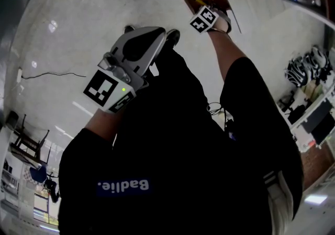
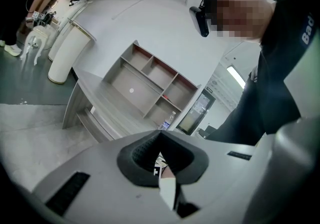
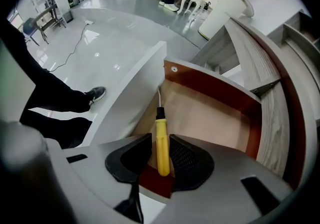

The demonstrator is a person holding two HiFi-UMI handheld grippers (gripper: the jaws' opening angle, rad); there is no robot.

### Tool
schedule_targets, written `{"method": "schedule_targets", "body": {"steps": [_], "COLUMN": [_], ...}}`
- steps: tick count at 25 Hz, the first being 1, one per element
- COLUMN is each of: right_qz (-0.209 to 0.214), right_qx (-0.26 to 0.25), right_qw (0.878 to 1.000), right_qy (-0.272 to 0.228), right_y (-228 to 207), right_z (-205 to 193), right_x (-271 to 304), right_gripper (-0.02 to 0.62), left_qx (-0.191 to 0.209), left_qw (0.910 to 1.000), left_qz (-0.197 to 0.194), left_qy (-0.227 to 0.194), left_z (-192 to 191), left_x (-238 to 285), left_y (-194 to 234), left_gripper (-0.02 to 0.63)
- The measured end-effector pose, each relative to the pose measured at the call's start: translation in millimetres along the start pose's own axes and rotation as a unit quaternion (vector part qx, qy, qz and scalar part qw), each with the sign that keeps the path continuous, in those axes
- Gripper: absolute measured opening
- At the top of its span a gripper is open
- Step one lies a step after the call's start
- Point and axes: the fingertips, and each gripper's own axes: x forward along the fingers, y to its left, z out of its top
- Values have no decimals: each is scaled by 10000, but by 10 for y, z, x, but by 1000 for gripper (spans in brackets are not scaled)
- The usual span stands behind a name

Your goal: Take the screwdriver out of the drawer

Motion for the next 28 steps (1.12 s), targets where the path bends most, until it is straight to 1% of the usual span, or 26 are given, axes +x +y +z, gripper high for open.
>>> {"method": "schedule_targets", "body": {"steps": [5,13,17,19,24,28], "right_qz": [7,80,43,43,88,47], "right_qx": [-149,-313,-272,-253,-183,62], "right_qw": [9998,9992,9994,9995,9997,10000], "right_qy": [115,256,228,205,149,2], "right_y": [-27,-3,-20,-25,-49,-84], "right_z": [-25,-11,-1,5,24,89], "right_x": [112,237,239,224,142,-80], "right_gripper": [130,129,128,97,97,97], "left_qx": [-101,-208,-241,-244,-227,-129], "left_qw": [9998,9994,9991,9990,9992,9997], "left_qz": [79,239,301,302,253,175], "left_qy": [129,161,188,209,223,89], "left_z": [-126,-191,-230,-251,-235,-111], "left_x": [-15,-124,-136,-143,-146,-164], "left_y": [13,98,140,133,59,-42], "left_gripper": [2,2,2,2,2,2]}}
